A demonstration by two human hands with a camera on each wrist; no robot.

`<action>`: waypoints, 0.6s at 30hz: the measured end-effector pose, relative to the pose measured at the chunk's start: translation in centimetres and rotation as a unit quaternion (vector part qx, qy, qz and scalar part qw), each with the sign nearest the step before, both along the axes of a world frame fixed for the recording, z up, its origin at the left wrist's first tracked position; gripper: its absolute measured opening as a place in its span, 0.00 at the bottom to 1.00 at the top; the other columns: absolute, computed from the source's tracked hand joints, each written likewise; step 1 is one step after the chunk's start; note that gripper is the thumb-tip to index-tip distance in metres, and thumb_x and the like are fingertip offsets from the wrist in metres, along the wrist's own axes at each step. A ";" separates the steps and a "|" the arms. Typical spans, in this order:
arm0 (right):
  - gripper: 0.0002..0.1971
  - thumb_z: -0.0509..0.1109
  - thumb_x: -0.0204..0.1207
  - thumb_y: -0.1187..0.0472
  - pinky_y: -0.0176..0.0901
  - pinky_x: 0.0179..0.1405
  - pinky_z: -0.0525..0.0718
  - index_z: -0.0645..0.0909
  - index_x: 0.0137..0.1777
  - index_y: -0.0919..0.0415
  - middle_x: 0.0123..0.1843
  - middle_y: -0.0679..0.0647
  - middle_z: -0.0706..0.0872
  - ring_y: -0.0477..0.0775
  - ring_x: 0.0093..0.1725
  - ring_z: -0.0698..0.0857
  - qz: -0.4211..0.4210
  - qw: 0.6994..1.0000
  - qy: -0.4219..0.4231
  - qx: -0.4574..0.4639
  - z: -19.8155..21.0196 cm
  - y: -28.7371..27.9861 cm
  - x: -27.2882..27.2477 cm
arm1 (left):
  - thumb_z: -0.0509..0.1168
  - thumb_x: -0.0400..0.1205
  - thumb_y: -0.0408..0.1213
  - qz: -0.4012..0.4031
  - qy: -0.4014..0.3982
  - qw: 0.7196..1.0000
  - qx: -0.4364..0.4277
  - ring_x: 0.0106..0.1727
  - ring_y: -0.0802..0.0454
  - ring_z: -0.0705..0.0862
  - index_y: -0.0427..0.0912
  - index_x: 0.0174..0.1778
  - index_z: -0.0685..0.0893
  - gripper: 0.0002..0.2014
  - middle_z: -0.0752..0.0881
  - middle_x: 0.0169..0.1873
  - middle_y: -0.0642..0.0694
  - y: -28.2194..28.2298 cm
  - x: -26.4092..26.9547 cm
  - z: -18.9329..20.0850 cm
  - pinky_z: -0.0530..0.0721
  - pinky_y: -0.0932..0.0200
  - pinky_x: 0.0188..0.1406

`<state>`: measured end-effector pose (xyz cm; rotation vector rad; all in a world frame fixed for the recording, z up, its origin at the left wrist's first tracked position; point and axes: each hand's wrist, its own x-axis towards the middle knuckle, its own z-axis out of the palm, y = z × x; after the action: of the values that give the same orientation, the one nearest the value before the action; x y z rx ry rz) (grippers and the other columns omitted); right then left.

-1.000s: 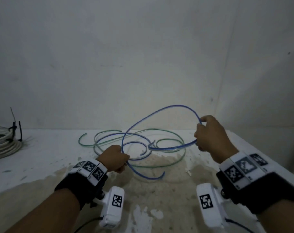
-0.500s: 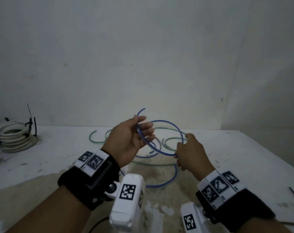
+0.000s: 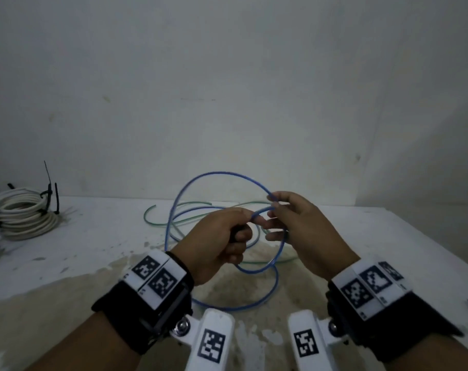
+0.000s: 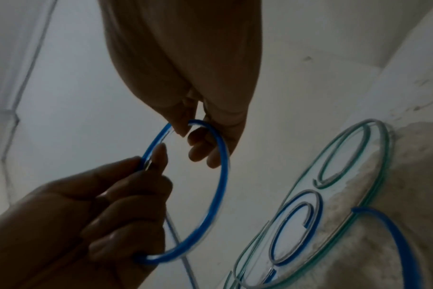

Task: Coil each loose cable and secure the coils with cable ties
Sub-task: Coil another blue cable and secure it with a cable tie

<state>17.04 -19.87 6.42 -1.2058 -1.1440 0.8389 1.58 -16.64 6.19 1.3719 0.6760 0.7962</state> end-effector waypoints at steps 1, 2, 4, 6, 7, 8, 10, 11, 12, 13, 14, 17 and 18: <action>0.08 0.61 0.83 0.66 0.44 0.33 0.85 0.81 0.55 0.57 0.41 0.58 0.85 0.51 0.37 0.84 0.016 1.000 -0.017 0.007 0.1 -0.2 -0.3 | 0.51 0.87 0.36 0.004 0.008 1.000 0.012 0.22 0.55 0.60 0.37 0.47 0.83 0.15 0.67 0.24 0.50 0.0 0.1 0.0 0.59 0.62 0.22; 0.08 0.63 0.82 0.66 0.43 0.33 0.85 0.82 0.55 0.56 0.41 0.57 0.86 0.51 0.38 0.85 0.028 0.999 -0.030 0.011 0.2 -0.4 -0.5 | 0.52 0.87 0.36 0.008 0.014 1.000 0.021 0.23 0.55 0.60 0.38 0.47 0.83 0.15 0.67 0.24 0.50 0.0 0.1 0.0 0.59 0.61 0.22; 0.09 0.65 0.80 0.67 0.41 0.33 0.85 0.83 0.55 0.57 0.40 0.55 0.88 0.50 0.37 0.86 0.038 0.999 -0.029 0.014 0.1 -0.5 -0.8 | 0.53 0.86 0.36 0.017 0.023 0.999 0.028 0.24 0.54 0.58 0.38 0.46 0.83 0.13 0.64 0.25 0.49 0.1 0.2 0.1 0.57 0.60 0.23; 0.10 0.63 0.81 0.70 0.41 0.31 0.86 0.82 0.56 0.59 0.40 0.57 0.89 0.50 0.36 0.86 0.041 0.999 0.004 0.016 -0.1 -0.5 -0.7 | 0.54 0.85 0.36 0.026 0.022 0.999 0.024 0.25 0.54 0.56 0.38 0.44 0.83 0.13 0.61 0.25 0.49 0.3 0.1 0.2 0.55 0.60 0.24; 0.11 0.61 0.82 0.71 0.40 0.30 0.85 0.82 0.56 0.60 0.41 0.58 0.89 0.51 0.35 0.85 0.043 0.999 0.026 0.016 -0.2 -0.4 -0.7 | 0.54 0.85 0.36 0.031 0.019 0.999 0.021 0.25 0.54 0.55 0.38 0.44 0.83 0.13 0.60 0.25 0.49 0.3 0.1 0.1 0.55 0.60 0.24; 0.12 0.59 0.82 0.72 0.40 0.28 0.83 0.81 0.57 0.62 0.40 0.59 0.88 0.51 0.33 0.84 0.044 0.998 0.046 0.017 -0.3 -0.3 -0.6 | 0.54 0.85 0.36 0.035 0.019 0.999 0.021 0.24 0.54 0.55 0.38 0.43 0.83 0.13 0.60 0.25 0.49 0.4 0.1 0.1 0.54 0.60 0.24; 0.13 0.56 0.82 0.74 0.40 0.27 0.80 0.81 0.58 0.66 0.39 0.59 0.86 0.50 0.32 0.82 0.040 0.997 0.067 0.016 -0.4 -0.2 -0.3 | 0.54 0.85 0.36 0.041 0.027 0.998 0.026 0.24 0.55 0.55 0.38 0.44 0.84 0.14 0.61 0.24 0.51 0.4 0.1 -0.1 0.53 0.60 0.23; 0.13 0.57 0.82 0.73 0.40 0.28 0.78 0.82 0.57 0.66 0.38 0.59 0.85 0.50 0.32 0.81 0.037 0.997 0.069 0.016 -0.5 -0.1 -0.2 | 0.54 0.86 0.37 0.044 0.034 0.998 0.030 0.24 0.55 0.55 0.37 0.45 0.84 0.14 0.61 0.23 0.52 0.5 0.2 -0.2 0.54 0.61 0.23; 0.11 0.59 0.81 0.72 0.40 0.29 0.77 0.82 0.55 0.65 0.38 0.58 0.85 0.50 0.32 0.80 0.033 0.997 0.066 0.020 -0.6 -0.1 -0.1 | 0.54 0.86 0.37 0.047 0.040 0.998 0.032 0.23 0.55 0.56 0.37 0.46 0.84 0.14 0.62 0.22 0.52 0.5 0.2 -0.2 0.54 0.61 0.22; 0.09 0.61 0.81 0.70 0.41 0.30 0.77 0.83 0.53 0.63 0.38 0.57 0.85 0.50 0.33 0.80 0.025 0.998 0.057 0.026 -0.7 -0.1 0.0 | 0.54 0.86 0.37 0.049 0.043 0.997 0.035 0.23 0.55 0.56 0.36 0.47 0.84 0.14 0.63 0.22 0.53 0.5 0.3 -0.3 0.55 0.62 0.21; 0.08 0.64 0.80 0.68 0.41 0.31 0.76 0.84 0.52 0.61 0.38 0.56 0.86 0.49 0.34 0.80 0.014 0.998 0.047 0.031 -0.8 0.0 0.0 | 0.54 0.86 0.37 0.050 0.046 0.997 0.037 0.23 0.55 0.56 0.35 0.48 0.84 0.14 0.63 0.21 0.54 0.4 0.3 -0.3 0.56 0.63 0.20; 0.06 0.68 0.78 0.66 0.39 0.31 0.77 0.85 0.50 0.57 0.39 0.55 0.86 0.49 0.34 0.79 -0.014 0.999 0.023 0.034 -1.1 0.0 0.2 | 0.55 0.86 0.35 0.055 0.052 0.996 0.045 0.22 0.55 0.57 0.33 0.50 0.84 0.14 0.63 0.20 0.54 0.4 0.6 -0.3 0.57 0.64 0.19; 0.06 0.69 0.78 0.66 0.38 0.31 0.77 0.85 0.49 0.57 0.39 0.55 0.87 0.48 0.34 0.79 -0.016 0.999 0.017 0.033 -1.1 0.0 0.4 | 0.55 0.86 0.35 0.058 0.052 0.996 0.043 0.22 0.55 0.57 0.33 0.50 0.84 0.14 0.64 0.20 0.54 0.3 0.6 -0.3 0.57 0.64 0.19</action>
<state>17.39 -19.90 5.27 -1.1495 -1.1146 0.7894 2.15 -16.34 5.86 1.4703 0.8165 0.8574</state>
